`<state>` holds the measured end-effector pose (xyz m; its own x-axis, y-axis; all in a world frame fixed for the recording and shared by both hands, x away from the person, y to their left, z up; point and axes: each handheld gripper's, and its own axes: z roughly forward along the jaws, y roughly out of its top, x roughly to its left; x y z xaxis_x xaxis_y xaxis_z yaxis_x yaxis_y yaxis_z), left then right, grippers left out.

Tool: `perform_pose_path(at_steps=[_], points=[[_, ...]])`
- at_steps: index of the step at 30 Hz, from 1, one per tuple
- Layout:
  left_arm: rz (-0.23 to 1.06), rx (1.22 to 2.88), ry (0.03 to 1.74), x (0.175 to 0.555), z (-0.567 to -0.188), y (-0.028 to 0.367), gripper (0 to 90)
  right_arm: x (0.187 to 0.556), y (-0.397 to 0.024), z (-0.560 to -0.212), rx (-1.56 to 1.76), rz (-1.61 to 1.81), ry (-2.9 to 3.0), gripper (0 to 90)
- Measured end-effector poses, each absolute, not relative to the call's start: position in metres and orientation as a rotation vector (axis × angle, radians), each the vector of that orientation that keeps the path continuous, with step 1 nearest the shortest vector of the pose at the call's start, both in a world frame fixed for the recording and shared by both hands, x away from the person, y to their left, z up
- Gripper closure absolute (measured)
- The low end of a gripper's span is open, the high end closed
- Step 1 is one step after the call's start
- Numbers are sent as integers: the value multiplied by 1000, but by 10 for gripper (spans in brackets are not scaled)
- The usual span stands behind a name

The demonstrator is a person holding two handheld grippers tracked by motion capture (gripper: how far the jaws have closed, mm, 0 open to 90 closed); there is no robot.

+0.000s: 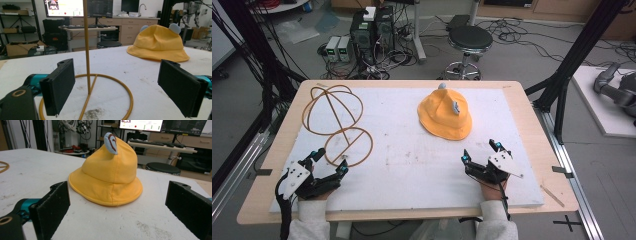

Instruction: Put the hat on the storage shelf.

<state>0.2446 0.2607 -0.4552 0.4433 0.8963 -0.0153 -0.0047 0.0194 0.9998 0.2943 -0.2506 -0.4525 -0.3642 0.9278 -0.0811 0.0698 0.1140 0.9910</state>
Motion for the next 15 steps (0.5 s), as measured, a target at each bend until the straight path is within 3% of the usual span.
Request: perform_pose_path(at_steps=[15], points=[[866, 1377, 885, 246, -455, 260, 150, 311, -258, -447, 1210, 1408, 1641, 67]])
